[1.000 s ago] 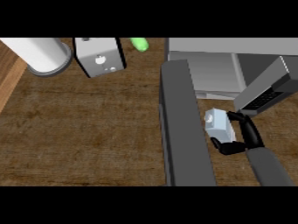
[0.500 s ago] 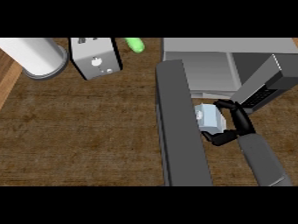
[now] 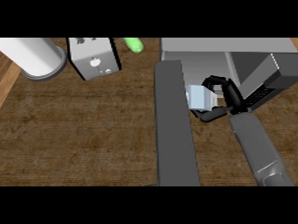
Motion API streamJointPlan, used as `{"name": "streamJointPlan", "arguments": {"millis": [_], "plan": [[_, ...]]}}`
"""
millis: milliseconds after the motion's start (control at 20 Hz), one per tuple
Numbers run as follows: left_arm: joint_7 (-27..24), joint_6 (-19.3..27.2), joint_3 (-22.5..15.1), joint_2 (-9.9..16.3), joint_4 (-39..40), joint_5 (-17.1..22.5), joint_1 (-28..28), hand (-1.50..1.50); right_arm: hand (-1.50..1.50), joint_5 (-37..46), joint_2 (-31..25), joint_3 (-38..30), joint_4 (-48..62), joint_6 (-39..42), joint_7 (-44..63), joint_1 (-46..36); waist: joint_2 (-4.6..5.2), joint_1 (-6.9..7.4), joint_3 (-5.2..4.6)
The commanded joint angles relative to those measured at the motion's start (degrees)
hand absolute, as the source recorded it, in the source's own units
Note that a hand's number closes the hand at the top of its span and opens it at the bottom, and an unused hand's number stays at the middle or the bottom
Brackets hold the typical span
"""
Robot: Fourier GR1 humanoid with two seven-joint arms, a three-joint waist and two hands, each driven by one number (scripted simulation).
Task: Pick up the milk, place it into the microwave and close the microwave
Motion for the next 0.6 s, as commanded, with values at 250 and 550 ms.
{"name": "streamJointPlan", "arguments": {"millis": [250,550], "plan": [[2.84,-1.65,4.07,1.19,3.03,3.08,-4.48,-1.50,1.50,2.12,-2.61,-1.04,9.79,-3.21,8.92,-13.74,0.58,1.72,0.00],[6.13,-1.39,3.15,1.58,3.04,3.22,-8.15,-1.50,1.50,3.85,-1.23,-2.75,16.54,-15.06,8.43,-15.83,1.70,3.19,0.08]]}}
